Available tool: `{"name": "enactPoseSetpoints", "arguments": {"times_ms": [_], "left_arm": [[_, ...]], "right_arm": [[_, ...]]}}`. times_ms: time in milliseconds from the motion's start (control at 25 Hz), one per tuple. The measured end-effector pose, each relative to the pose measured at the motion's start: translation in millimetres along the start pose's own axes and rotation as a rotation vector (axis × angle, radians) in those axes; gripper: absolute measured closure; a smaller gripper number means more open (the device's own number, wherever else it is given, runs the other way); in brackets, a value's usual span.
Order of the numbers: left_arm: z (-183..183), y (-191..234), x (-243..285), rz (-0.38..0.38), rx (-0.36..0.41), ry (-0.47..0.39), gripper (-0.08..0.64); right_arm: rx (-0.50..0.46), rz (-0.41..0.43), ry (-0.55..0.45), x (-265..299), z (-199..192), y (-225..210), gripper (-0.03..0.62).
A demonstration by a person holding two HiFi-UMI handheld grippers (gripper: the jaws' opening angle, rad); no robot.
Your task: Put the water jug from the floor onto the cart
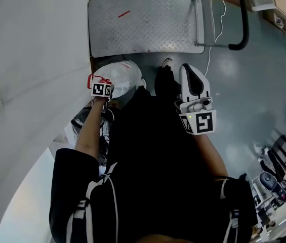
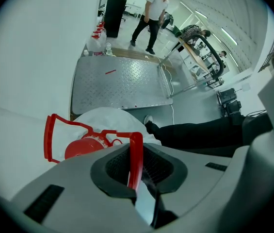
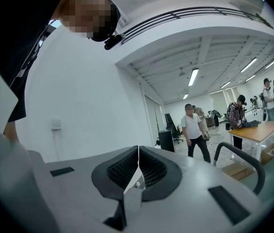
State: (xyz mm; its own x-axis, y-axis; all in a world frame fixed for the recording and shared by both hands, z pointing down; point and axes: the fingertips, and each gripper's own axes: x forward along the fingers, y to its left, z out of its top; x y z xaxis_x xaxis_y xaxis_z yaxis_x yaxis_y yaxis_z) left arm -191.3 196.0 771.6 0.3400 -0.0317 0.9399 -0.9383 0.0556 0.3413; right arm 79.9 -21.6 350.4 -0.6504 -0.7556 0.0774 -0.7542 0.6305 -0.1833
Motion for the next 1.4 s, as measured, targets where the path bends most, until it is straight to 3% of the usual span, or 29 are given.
{"name": "enactPoseSetpoints", "arguments": {"times_ms": [440,600,840,1000,1200,1400], "left_arm": [[94.9,-50.1,-11.8,0.024,0.028,-0.029,0.500],[130.8,-75.7,-9.0,0.020,0.014,-0.077,0.500],[191.8,-94.3,-3.5,0.046,-0.021,-0.118,0.500],[234.0,-111.0,-6.4,0.022,-0.029,-0.158,0.500],[286.1,-125.4,-4.0,-0.005,0.023,-0.161,0.500],[312.2,-137.9,1.6,-0.014,0.065,-0.150,0.500]], "right_arm": [[0.098,0.066,-0.002,33.1,9.6,-71.7,0.574],[0.134,0.089,0.010,30.9,10.6,-97.1,0.572],[0.167,0.054,-0.003,31.7,5.9,-137.0,0.572],[0.149,0.059,-0.022,34.1,13.2,-145.2,0.572],[0.123,0.010,-0.039,49.5,24.3,-158.0,0.572],[0.071,-0.038,-0.049,59.6,43.0,-169.8,0.572]]}}
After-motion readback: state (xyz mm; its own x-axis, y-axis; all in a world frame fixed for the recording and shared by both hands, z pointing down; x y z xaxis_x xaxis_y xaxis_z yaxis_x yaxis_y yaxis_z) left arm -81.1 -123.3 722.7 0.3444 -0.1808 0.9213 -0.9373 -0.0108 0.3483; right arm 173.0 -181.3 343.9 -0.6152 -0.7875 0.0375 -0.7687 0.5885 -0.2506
